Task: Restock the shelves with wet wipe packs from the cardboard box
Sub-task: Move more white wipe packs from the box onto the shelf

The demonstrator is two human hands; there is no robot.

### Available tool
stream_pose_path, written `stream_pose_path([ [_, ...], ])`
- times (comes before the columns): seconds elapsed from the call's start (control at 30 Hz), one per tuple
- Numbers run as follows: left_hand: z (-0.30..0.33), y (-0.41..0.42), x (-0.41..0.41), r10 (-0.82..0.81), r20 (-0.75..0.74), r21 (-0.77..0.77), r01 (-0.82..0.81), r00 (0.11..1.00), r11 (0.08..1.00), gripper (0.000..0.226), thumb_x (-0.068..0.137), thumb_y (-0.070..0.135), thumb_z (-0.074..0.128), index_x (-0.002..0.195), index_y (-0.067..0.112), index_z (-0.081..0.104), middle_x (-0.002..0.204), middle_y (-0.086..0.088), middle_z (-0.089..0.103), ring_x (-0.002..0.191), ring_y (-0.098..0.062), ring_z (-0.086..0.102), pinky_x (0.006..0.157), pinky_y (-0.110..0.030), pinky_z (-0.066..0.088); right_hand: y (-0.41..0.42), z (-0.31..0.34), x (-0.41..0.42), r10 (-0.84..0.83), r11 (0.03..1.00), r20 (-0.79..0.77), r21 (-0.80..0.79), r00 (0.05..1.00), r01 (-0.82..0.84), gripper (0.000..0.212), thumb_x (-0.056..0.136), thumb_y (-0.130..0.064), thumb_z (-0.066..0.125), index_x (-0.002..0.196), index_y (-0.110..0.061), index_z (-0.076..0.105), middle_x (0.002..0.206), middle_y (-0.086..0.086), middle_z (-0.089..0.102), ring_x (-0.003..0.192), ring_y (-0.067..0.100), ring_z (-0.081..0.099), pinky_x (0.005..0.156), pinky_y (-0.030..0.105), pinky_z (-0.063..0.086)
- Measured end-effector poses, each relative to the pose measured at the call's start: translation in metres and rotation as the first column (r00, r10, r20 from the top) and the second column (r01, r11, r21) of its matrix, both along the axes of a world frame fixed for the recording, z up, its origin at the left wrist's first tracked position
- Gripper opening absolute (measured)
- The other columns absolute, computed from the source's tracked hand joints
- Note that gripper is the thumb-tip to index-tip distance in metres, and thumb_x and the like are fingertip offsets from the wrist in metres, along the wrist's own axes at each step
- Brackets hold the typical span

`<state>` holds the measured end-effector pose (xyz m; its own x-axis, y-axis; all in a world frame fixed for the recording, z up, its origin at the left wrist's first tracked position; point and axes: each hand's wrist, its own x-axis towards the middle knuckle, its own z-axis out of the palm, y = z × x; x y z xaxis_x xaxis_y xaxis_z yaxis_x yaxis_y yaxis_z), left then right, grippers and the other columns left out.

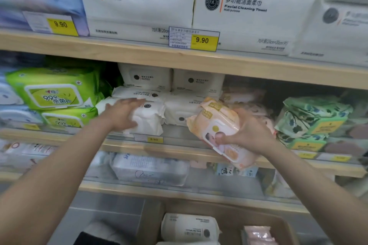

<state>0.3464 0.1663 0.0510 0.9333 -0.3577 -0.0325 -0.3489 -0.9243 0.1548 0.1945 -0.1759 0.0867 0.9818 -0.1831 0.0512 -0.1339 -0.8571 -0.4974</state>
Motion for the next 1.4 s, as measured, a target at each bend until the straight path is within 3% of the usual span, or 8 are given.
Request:
stream_pose_path([
  [0.13,-0.021,-0.042,-0.025,0.173,0.129,0.047,-0.18,0.977,0.983,0.094,0.07,0.064,0.065,0.145,0.045,0.011,0.157,0.002,0.011,0.144,-0.031,0.005,0.101,-0.075,0.006,0.003,-0.002,-0.001,-0.007,0.999,-0.013,-0.038,1.0,0.007,0.093,0.05,-0.058,0.082,0.129,-0.032,0.04,0.114,-0.008,0.059,0.101,0.018,0.056,0.083,0.037,0.049],
  [0.3,-0.031,-0.043,-0.02,0.146,0.25,0.064,-0.167,0.957,0.984,0.088,0.072,0.06,0.067,0.144,0.036,0.023,0.152,0.002,0.026,0.14,-0.033,0.018,0.097,-0.079,0.013,0.002,0.001,-0.003,0.01,0.998,-0.023,-0.068,1.0,-0.011,0.092,0.052,-0.057,0.082,0.13,-0.034,0.039,0.106,-0.012,0.055,0.096,0.015,0.053,0.081,0.034,0.047],
  [0.43,-0.03,-0.05,-0.015,0.194,0.223,0.007,-0.2,0.955,0.98,0.085,0.069,0.057,0.07,0.141,0.036,0.029,0.148,0.005,0.031,0.138,-0.031,0.02,0.097,-0.079,0.011,0.002,0.002,-0.001,0.0,0.998,-0.004,-0.065,1.0,-0.001,0.094,0.049,-0.059,0.082,0.13,-0.036,0.039,0.109,-0.01,0.059,0.099,0.017,0.057,0.084,0.039,0.05],
  [0.63,-0.003,0.0,-0.002,0.022,0.145,0.158,-0.045,0.989,0.986,0.097,0.067,0.044,0.079,0.146,0.038,0.023,0.156,0.005,0.021,0.14,-0.027,0.02,0.103,-0.057,0.026,0.002,0.002,-0.003,0.01,0.999,-0.013,-0.047,1.0,-0.011,0.094,0.05,-0.057,0.083,0.13,-0.034,0.039,0.107,-0.01,0.057,0.098,0.017,0.055,0.084,0.038,0.049],
  [0.77,-0.006,0.029,-0.002,0.02,0.179,0.191,-0.055,0.984,0.98,0.088,0.075,0.037,0.075,0.146,0.034,0.023,0.154,0.0,0.027,0.139,-0.027,0.025,0.106,-0.055,0.027,0.007,-0.002,-0.003,0.019,0.999,-0.008,-0.041,1.0,-0.02,0.093,0.05,-0.057,0.082,0.129,-0.034,0.04,0.107,-0.012,0.055,0.097,0.015,0.051,0.082,0.035,0.047],
  [0.9,0.001,0.023,0.003,0.015,0.186,0.183,-0.05,0.982,0.982,0.085,0.07,0.038,0.079,0.141,0.032,0.033,0.139,-0.003,0.049,0.123,-0.028,0.045,0.092,-0.043,0.044,0.011,-0.008,-0.001,0.033,0.999,-0.014,-0.033,0.999,-0.034,0.091,0.051,-0.057,0.082,0.128,-0.034,0.041,0.105,-0.012,0.055,0.096,0.015,0.053,0.08,0.035,0.046],
  [1.13,0.005,0.022,0.009,0.053,0.195,0.195,-0.092,0.979,0.976,0.086,0.066,0.04,0.081,0.139,0.031,0.037,0.133,-0.003,0.054,0.117,-0.03,0.049,0.081,-0.038,0.047,0.015,-0.018,0.001,0.03,0.999,-0.041,-0.021,0.999,-0.031,0.094,0.049,-0.058,0.083,0.13,-0.037,0.04,0.111,-0.013,0.057,0.101,0.015,0.055,0.085,0.038,0.048],
  [1.4,-0.02,0.028,-0.015,0.032,0.248,0.196,-0.083,0.968,0.977,0.088,0.074,0.044,0.073,0.146,0.03,0.025,0.153,-0.002,0.031,0.137,-0.029,0.031,0.107,-0.054,0.03,0.019,-0.023,0.002,0.039,0.999,-0.058,-0.022,0.998,-0.041,0.096,0.049,-0.059,0.083,0.13,-0.039,0.037,0.115,-0.011,0.058,0.105,0.018,0.053,0.086,0.037,0.046],
])
